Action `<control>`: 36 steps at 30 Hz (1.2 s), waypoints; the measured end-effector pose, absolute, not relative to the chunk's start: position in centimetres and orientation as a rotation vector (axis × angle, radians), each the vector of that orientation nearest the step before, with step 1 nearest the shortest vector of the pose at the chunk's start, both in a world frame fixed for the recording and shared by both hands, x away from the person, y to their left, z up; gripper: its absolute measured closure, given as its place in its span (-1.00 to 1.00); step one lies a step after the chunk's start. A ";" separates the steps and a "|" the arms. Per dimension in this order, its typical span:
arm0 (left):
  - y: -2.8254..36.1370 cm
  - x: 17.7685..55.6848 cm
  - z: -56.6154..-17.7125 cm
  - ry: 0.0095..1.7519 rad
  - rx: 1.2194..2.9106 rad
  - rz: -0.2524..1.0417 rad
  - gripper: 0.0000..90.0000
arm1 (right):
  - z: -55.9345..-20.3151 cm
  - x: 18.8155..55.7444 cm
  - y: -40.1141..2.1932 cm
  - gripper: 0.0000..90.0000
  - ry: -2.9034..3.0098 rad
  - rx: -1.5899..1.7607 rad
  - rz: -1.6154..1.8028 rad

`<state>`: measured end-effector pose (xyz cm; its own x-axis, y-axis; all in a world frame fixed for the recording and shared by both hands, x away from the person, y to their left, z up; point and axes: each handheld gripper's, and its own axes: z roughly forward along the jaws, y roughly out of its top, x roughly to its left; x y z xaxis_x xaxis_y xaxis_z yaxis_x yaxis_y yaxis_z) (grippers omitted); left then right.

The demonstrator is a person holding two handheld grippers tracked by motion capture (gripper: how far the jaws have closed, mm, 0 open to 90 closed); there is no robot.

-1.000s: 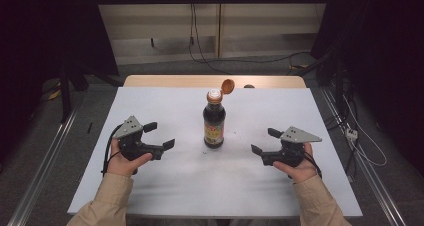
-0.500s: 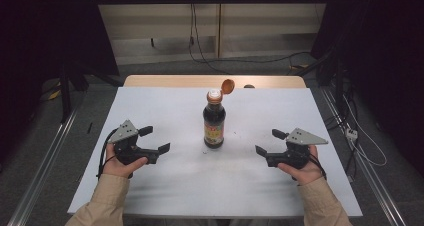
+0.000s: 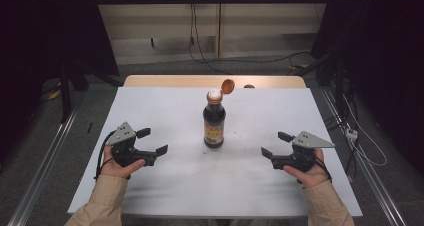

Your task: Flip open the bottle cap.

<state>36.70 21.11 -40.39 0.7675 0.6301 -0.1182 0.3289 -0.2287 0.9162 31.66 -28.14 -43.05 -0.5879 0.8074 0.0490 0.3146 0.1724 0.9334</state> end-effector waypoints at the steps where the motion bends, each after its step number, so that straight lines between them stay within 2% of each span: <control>1: 21.2 36.7 -40.4 0.741 1.839 0.333 -0.86 | -43.1 31.6 -28.2 -0.72 1.990 1.062 1.411; 36: 23.2 35.0 -41.6 0.746 1.841 0.356 -0.86 | -44.2 29.3 -29.5 -0.71 1.967 1.091 1.415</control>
